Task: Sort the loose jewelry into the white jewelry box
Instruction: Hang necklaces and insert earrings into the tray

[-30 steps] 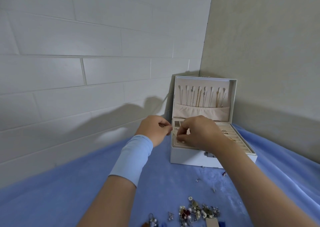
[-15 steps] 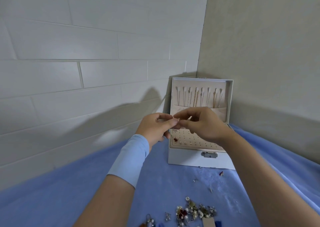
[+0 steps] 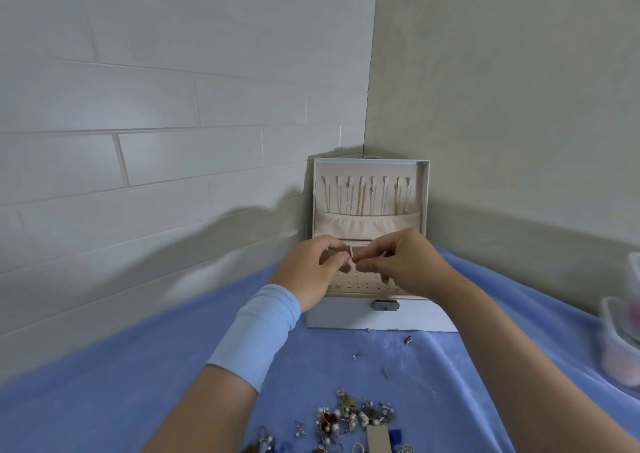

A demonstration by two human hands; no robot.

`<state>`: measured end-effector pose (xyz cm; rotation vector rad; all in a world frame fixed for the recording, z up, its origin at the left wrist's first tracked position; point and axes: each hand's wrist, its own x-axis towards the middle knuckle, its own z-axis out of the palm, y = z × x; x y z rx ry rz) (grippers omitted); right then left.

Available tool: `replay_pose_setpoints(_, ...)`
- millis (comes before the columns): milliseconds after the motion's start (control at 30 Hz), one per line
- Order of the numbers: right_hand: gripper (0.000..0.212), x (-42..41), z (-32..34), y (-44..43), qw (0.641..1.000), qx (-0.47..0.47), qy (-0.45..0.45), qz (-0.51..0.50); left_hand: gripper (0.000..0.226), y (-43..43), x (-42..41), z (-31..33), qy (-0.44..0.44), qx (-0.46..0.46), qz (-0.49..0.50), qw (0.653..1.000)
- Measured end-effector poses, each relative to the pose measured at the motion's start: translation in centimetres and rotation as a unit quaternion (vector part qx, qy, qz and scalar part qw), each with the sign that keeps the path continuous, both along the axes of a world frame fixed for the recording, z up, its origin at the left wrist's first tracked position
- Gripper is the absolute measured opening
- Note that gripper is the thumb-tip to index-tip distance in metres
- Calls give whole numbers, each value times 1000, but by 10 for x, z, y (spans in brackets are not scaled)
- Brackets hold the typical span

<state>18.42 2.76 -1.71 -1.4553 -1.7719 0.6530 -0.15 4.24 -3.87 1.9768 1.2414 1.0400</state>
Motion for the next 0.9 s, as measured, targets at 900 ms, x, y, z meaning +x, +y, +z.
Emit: replay_pose_setpoints(900, 14, -8, 2, -4, 961, 0, -275, 8, 14, 9, -4, -16, 217, 86, 16, 972)
